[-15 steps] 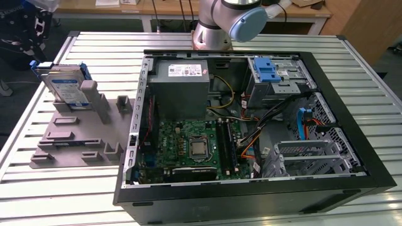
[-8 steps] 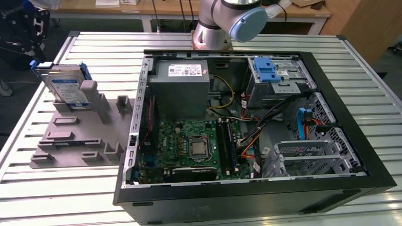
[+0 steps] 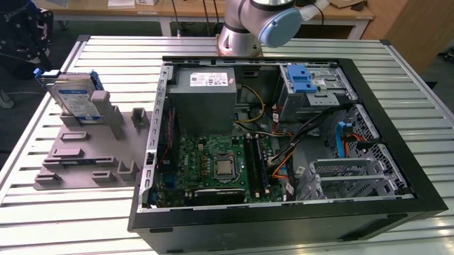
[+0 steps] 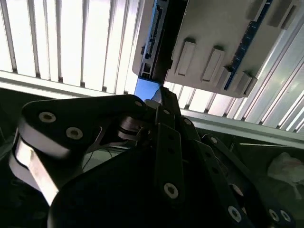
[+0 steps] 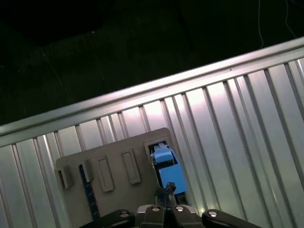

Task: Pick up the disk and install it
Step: 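Pick up the disk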

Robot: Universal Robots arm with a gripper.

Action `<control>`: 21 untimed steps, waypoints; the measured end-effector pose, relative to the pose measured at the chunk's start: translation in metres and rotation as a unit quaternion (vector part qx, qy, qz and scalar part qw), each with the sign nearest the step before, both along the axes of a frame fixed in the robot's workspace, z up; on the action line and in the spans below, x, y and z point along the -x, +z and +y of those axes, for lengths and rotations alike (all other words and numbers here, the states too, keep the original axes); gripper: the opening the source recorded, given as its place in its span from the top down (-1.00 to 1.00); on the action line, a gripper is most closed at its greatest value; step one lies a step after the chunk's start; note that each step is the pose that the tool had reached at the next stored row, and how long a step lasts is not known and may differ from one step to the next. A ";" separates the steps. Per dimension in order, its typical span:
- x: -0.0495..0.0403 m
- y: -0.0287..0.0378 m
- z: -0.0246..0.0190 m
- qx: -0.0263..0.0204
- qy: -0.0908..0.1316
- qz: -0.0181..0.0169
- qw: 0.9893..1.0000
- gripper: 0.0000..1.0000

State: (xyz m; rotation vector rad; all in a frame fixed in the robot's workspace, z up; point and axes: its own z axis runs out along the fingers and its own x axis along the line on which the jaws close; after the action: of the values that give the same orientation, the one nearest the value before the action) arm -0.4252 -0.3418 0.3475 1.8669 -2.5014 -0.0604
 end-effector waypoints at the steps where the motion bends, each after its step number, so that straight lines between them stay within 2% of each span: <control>1: 0.0000 -0.0001 0.0000 0.000 0.009 0.000 1.000 0.79; 6: 0.0000 -0.0022 0.0000 0.000 0.048 -0.001 0.999 0.77; 7: 0.0000 -0.0028 0.0000 0.000 0.055 -0.001 0.999 0.66; 8: 0.0000 -0.0034 0.0001 0.000 0.060 -0.001 0.998 0.66; 10: 0.0001 -0.0038 0.0003 0.000 0.066 -0.002 0.998 0.41; 11: 0.0000 -0.0038 0.0003 0.000 0.067 -0.002 0.998 0.41; 12: 0.0000 -0.0038 0.0003 0.000 0.067 -0.002 0.998 0.29; 13: 0.0000 -0.0038 0.0003 0.000 0.067 -0.002 0.998 0.29; 15: 0.0000 -0.0039 0.0003 0.000 0.067 -0.002 0.998 0.07; 16: 0.0000 -0.0041 0.0003 0.000 0.068 -0.002 0.998 0.07; 18: 0.0000 -0.0051 0.0003 0.000 0.081 -0.002 0.997 -0.17; 20: 0.0000 -0.0065 0.0003 0.000 0.098 -0.002 0.995 -0.17; 21: 0.0000 -0.0076 0.0003 0.000 0.108 -0.002 0.994 -0.29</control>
State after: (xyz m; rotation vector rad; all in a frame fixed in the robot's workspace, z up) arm -0.4252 -0.3415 0.3399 2.1266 -2.2848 -0.0531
